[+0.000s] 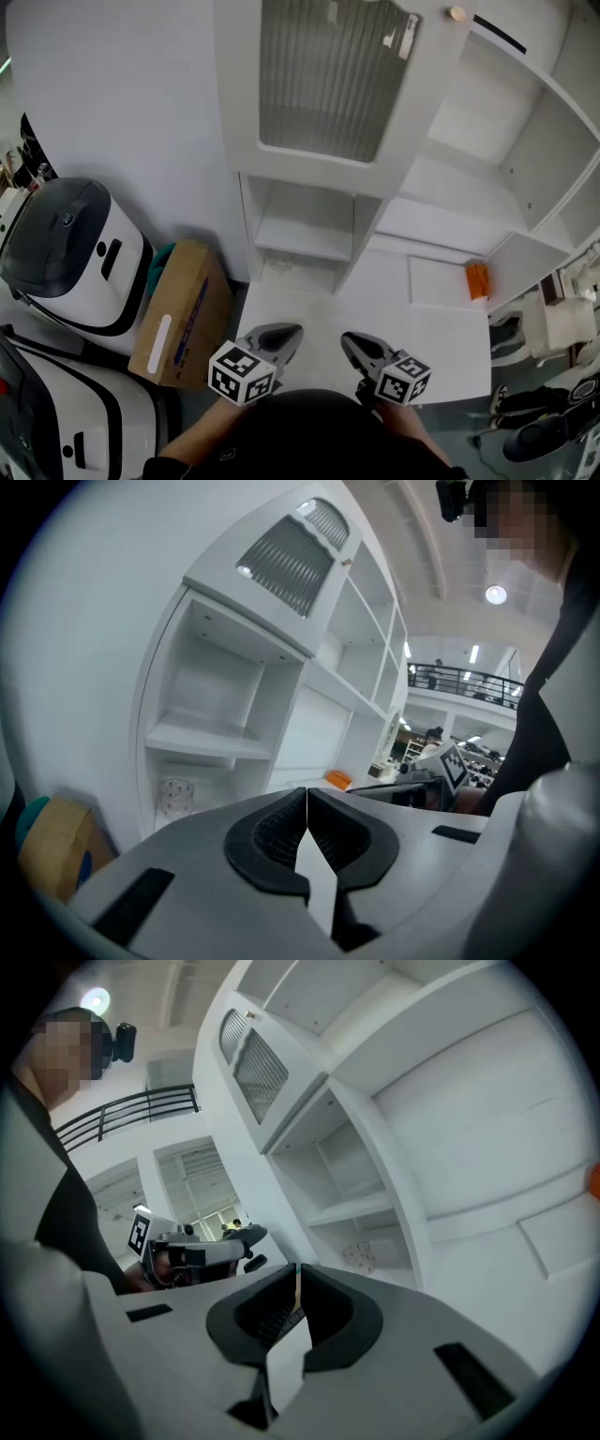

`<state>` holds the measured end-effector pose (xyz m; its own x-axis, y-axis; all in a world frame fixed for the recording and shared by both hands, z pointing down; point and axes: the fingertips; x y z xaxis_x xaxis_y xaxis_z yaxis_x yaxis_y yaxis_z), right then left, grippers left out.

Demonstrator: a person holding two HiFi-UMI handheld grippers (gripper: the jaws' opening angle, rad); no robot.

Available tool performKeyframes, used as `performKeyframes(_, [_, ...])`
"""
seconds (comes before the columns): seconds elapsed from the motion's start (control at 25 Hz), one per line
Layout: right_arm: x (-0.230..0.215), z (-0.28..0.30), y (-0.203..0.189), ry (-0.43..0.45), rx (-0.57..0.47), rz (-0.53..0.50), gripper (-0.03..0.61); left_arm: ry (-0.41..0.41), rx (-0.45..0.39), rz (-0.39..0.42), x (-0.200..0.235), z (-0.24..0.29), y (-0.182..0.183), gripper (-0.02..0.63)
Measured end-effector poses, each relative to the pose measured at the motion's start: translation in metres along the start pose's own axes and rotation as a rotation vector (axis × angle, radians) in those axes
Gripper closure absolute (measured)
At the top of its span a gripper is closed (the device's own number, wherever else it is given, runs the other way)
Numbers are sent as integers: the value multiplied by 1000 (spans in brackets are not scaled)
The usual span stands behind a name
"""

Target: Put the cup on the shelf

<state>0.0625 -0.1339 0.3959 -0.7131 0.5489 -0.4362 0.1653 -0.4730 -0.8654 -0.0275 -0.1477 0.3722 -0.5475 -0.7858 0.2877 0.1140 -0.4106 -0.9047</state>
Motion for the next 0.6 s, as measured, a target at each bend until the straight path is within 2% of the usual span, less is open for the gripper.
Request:
performKeyframes(0.28, [55, -25, 45, 99, -90, -204, 557, -48, -52, 82, -28, -8, 35, 601])
performKeyframes(0.44, [61, -40, 71, 66, -171, -301, 561, -39, -61, 136, -29, -12, 46, 601])
performKeyframes(0.6, [58, -43, 82, 43, -203, -319, 561, -22, -75, 133, -21, -16, 52, 601])
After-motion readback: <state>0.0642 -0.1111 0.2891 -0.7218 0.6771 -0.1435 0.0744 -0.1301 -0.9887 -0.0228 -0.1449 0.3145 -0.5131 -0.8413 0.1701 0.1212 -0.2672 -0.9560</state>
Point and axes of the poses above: the fingertips, and each gripper's own axes: z forward along the fingers, x to its left, y out of its top, and after that the axes turned 2 degrees about x, right-handed
